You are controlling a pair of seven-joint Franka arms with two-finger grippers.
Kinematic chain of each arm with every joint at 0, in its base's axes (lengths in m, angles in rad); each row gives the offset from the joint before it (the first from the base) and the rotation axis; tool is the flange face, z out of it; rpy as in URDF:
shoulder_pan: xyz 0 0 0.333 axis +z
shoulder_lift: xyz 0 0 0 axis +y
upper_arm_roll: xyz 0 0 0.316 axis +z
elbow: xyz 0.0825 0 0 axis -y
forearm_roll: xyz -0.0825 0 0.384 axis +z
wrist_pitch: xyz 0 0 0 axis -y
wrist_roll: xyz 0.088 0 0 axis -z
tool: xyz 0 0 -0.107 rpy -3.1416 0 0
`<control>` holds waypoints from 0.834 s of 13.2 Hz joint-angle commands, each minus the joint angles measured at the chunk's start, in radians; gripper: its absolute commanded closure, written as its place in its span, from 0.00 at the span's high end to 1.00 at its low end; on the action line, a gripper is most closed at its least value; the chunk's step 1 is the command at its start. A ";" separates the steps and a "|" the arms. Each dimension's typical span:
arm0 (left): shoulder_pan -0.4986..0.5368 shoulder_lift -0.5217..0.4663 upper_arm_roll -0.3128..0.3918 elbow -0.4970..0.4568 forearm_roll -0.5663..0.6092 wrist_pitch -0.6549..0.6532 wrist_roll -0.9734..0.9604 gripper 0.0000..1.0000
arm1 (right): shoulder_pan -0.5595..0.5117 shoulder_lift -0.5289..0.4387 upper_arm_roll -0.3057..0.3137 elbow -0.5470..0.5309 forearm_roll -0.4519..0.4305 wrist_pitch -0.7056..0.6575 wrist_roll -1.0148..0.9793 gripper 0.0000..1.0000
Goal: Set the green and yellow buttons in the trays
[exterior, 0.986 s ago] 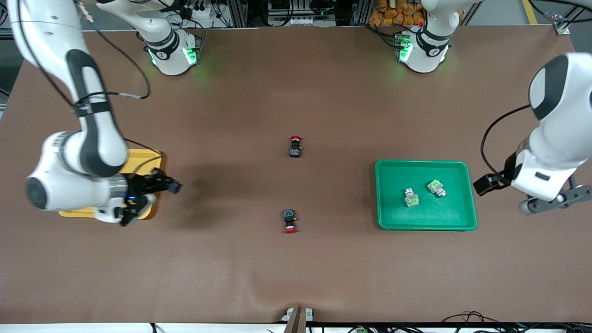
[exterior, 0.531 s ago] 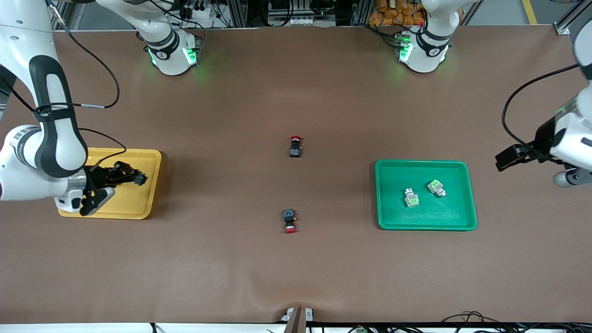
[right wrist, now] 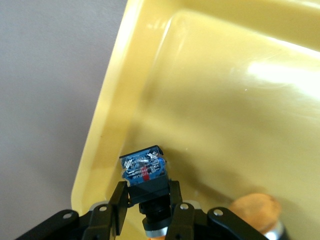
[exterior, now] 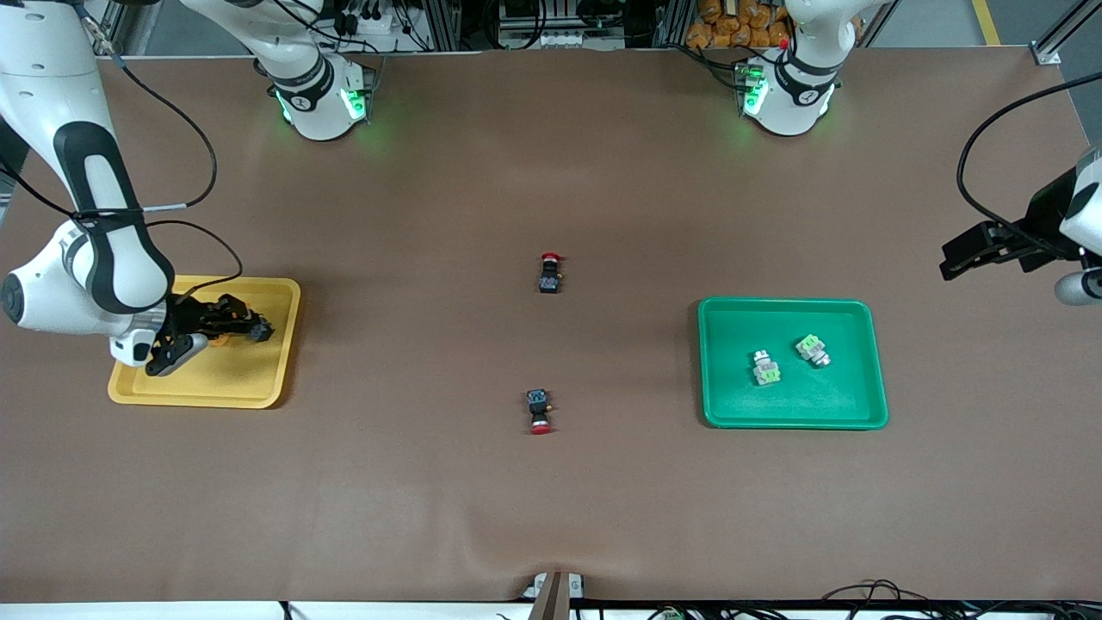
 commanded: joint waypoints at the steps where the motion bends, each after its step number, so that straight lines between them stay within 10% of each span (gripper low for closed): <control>1: 0.015 -0.039 0.001 -0.007 -0.021 -0.016 0.022 1.00 | -0.014 -0.053 0.013 -0.054 0.037 0.009 -0.023 0.17; 4: -0.012 -0.051 0.033 -0.013 -0.024 -0.010 0.027 1.00 | -0.011 -0.053 0.013 -0.031 0.037 -0.035 -0.021 0.58; 8: -0.294 -0.147 0.314 -0.129 -0.026 -0.016 0.035 1.00 | -0.009 -0.050 0.015 0.087 0.038 -0.147 -0.020 1.00; 11: -0.364 -0.216 0.402 -0.219 -0.057 -0.007 0.038 1.00 | 0.011 -0.045 0.030 0.176 0.044 -0.150 -0.025 1.00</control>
